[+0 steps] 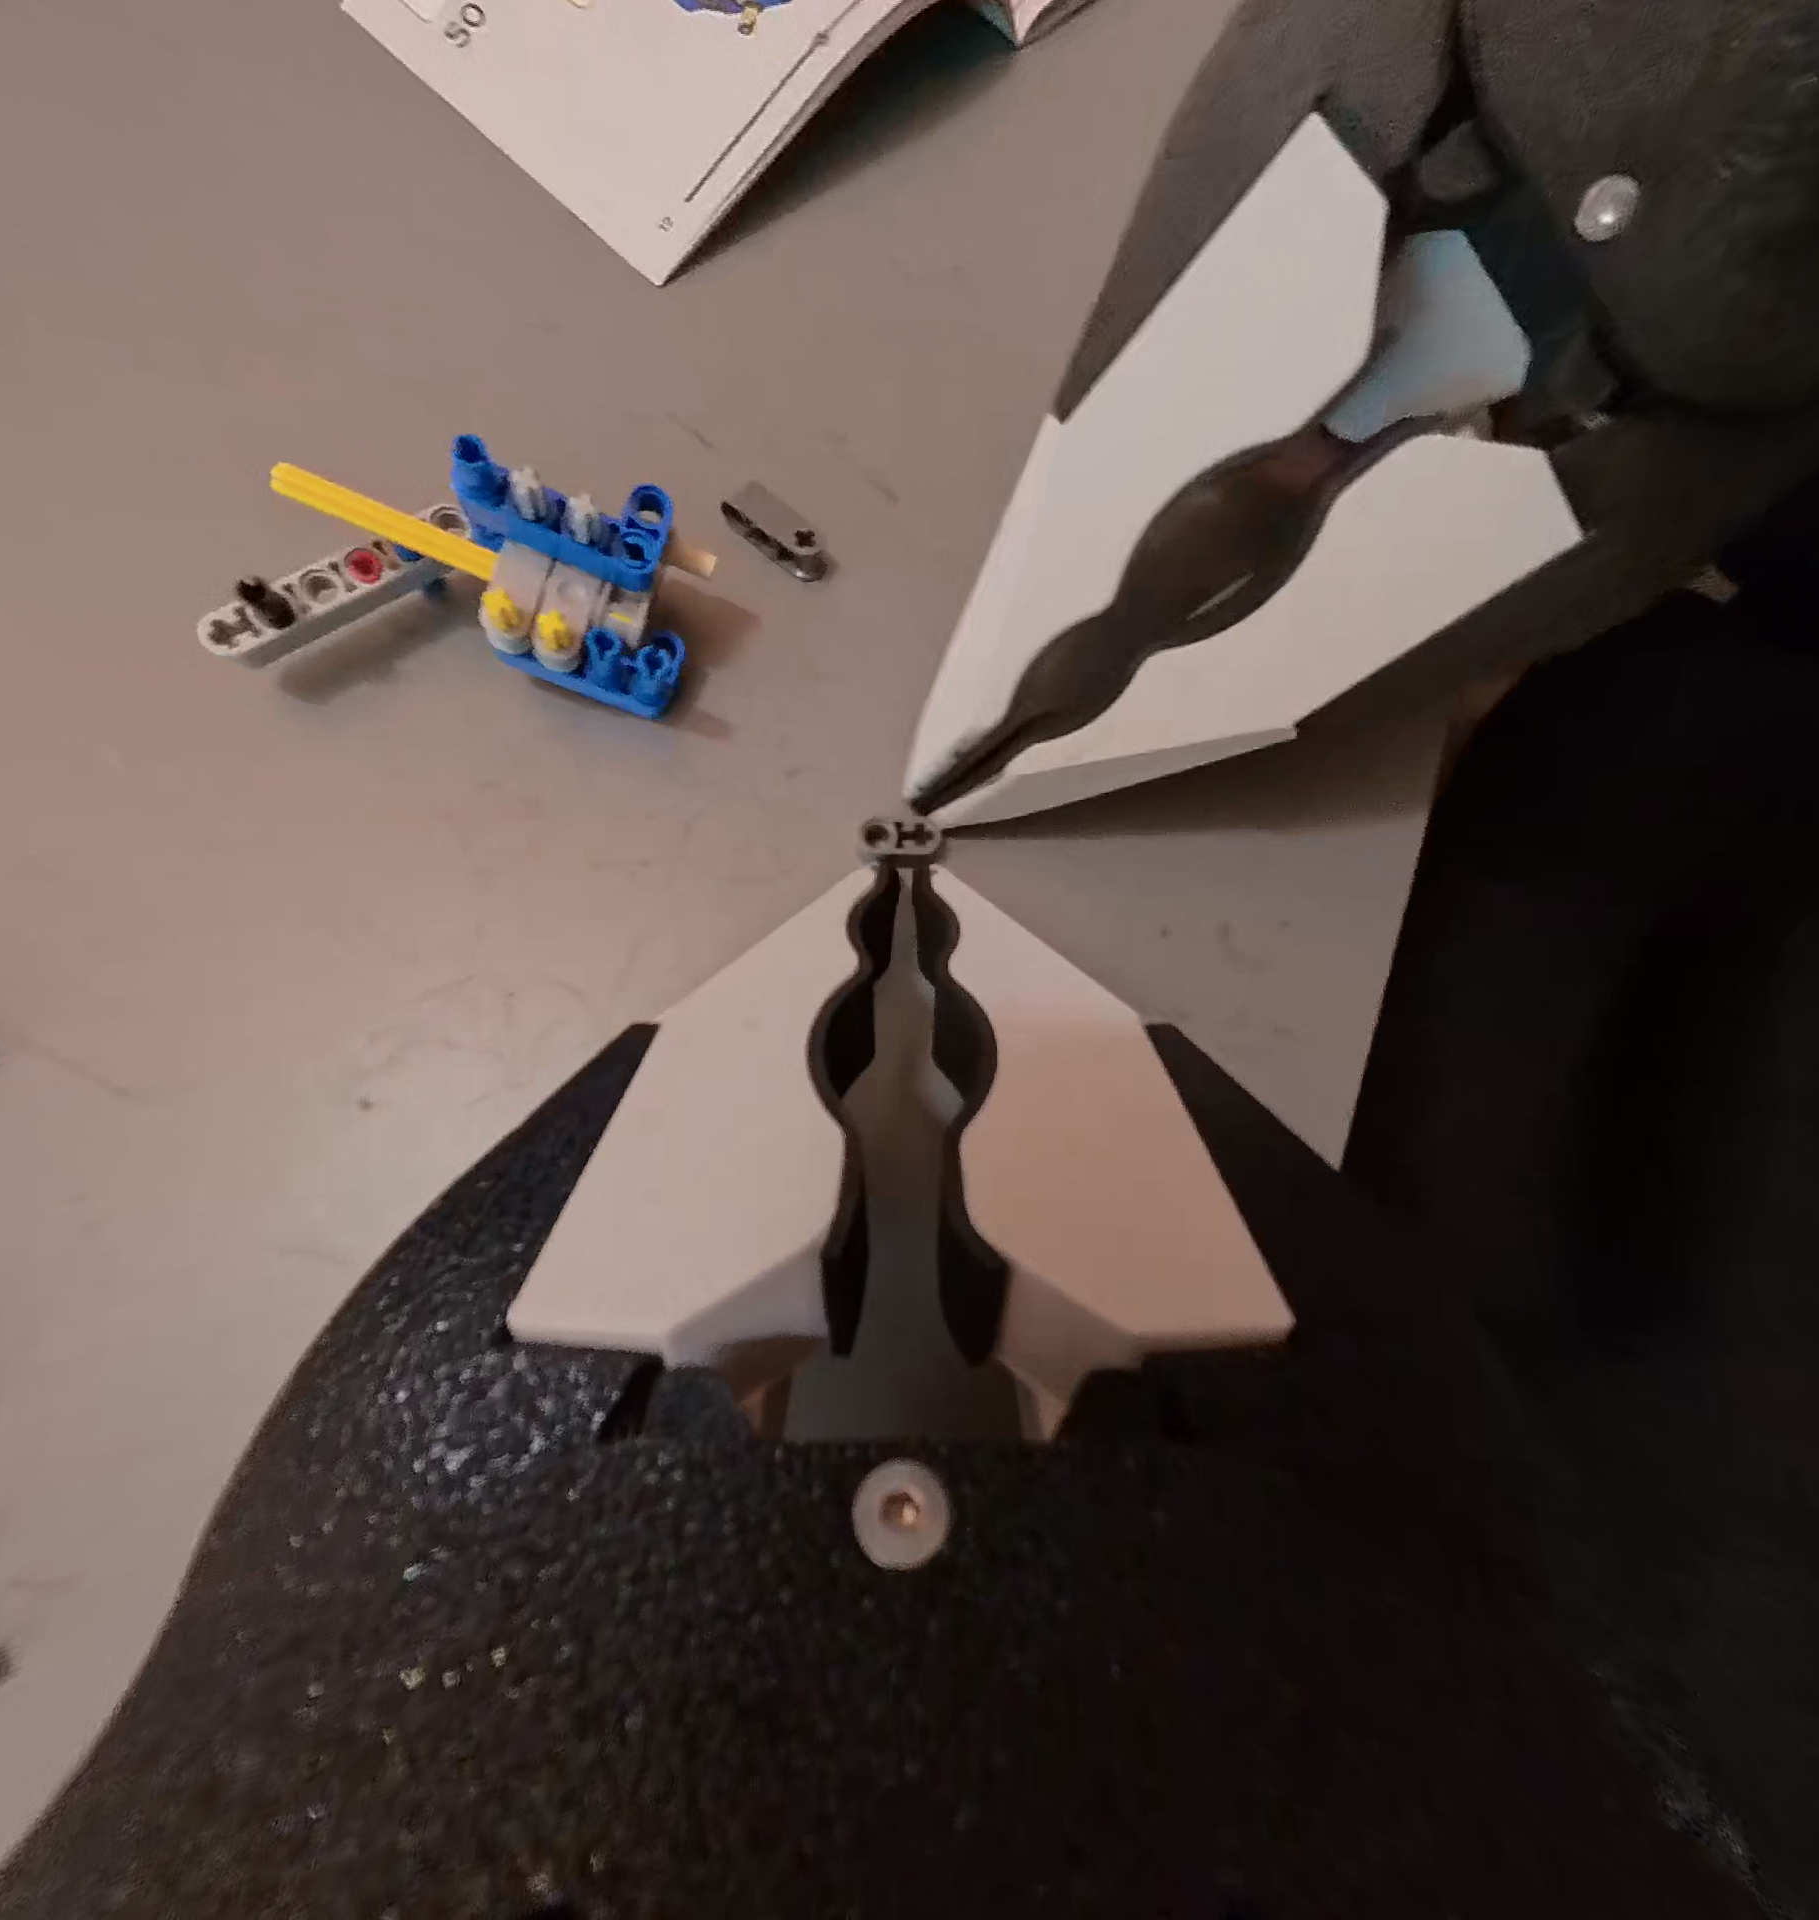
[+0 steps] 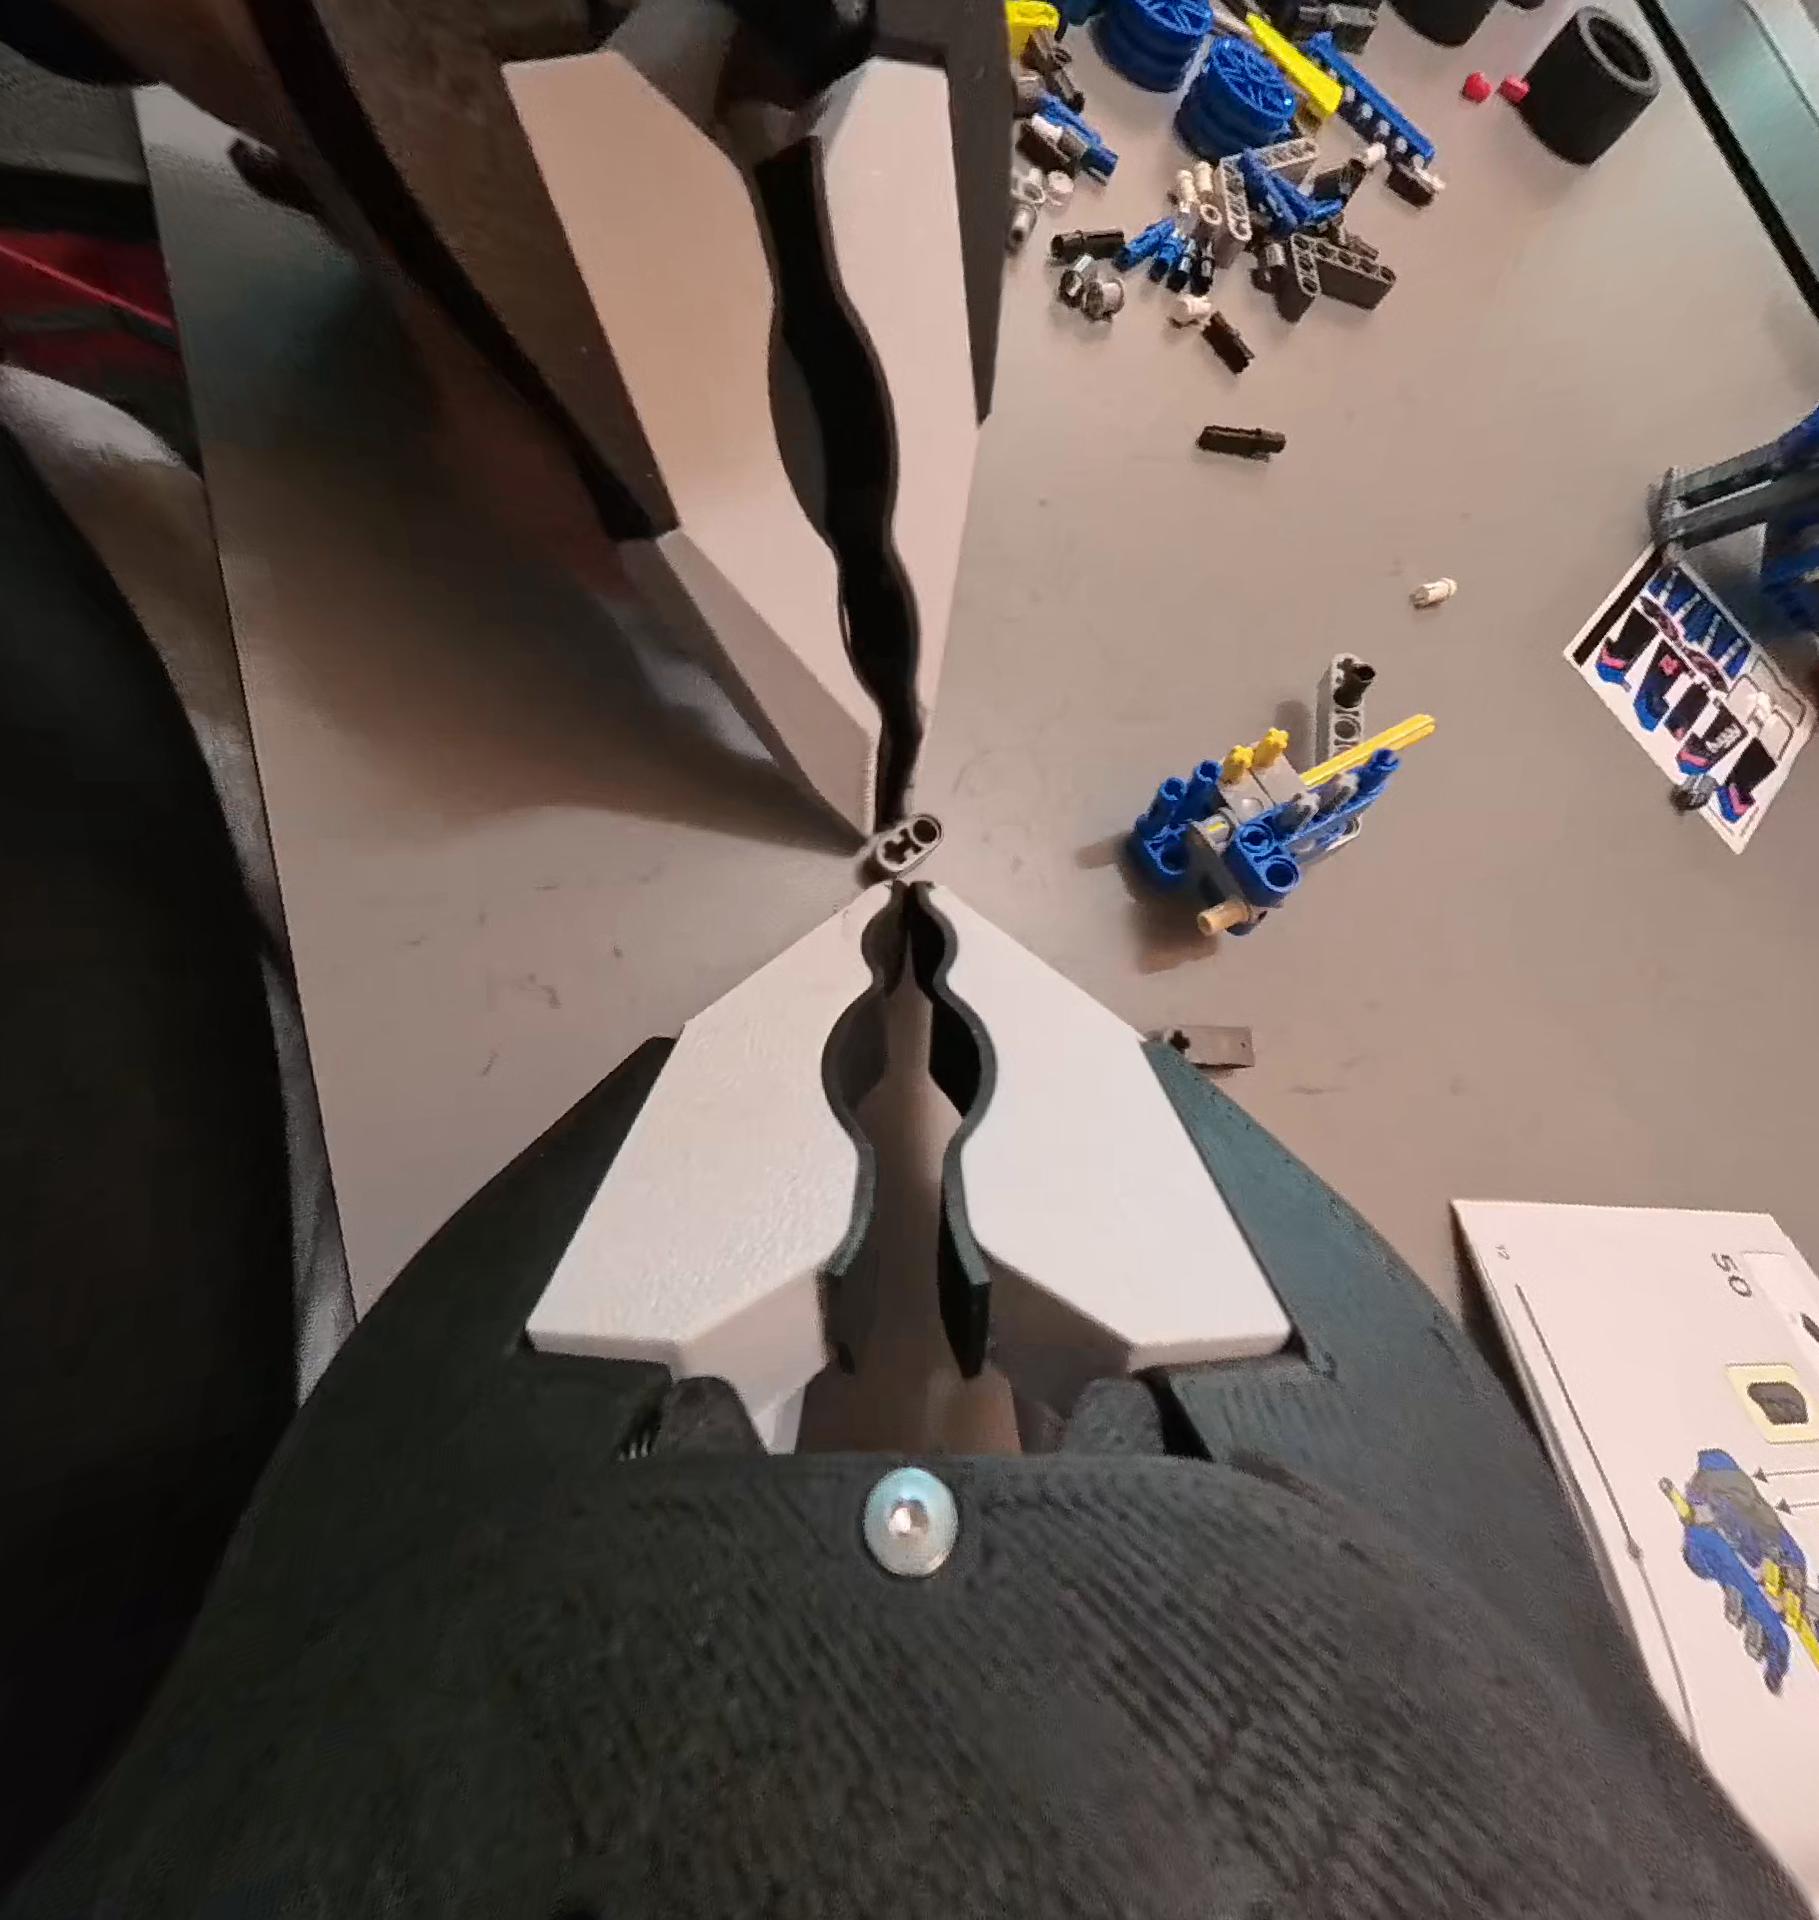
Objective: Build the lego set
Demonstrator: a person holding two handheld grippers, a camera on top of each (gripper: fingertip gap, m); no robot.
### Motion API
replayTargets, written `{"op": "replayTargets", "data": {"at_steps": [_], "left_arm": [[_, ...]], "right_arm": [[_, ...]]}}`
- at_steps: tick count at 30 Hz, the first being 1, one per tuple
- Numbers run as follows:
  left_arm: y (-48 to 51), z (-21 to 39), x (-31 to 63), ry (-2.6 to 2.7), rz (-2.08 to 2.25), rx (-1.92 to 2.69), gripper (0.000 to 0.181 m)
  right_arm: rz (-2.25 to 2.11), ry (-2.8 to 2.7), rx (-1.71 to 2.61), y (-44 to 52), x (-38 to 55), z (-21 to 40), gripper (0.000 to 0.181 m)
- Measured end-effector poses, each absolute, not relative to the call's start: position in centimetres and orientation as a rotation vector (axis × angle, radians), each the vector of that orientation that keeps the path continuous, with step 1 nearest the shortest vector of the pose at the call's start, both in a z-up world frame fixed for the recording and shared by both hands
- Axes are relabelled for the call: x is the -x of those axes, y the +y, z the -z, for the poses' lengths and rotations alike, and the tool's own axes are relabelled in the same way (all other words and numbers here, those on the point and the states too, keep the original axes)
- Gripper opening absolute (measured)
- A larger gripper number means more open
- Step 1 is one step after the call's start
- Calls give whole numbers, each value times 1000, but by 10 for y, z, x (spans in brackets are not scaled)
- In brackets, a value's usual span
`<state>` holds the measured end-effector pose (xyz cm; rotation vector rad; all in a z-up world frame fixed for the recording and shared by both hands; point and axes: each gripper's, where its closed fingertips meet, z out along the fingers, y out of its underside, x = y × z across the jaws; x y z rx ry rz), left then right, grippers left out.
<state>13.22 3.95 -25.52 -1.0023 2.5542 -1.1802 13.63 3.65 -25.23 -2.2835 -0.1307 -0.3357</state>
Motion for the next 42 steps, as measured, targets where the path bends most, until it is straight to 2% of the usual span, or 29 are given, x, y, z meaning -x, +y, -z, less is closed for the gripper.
{"op": "replayTargets", "data": {"at_steps": [1, 17, 20, 39, 42], "left_arm": [[42, 255, -133, 2549, 1178, 1011, 0], [47, 255, -135, 2569, 1093, 984, 14], [48, 256, -140, 2559, 1066, 936, 4], [31, 256, -149, 2692, 1169, 490, 4], [31, 255, -152, 2681, 1166, 491, 8]], "right_arm": [[332, -149, 2277, 38, -134, 252, 0], [314, -253, 2297, 35, -131, 252, 4], [292, -206, 2302, 26, -134, 251, 7], [284, -171, 2255, 17, -155, 251, 4], [247, -163, 2263, 17, -155, 252, 3]]}}
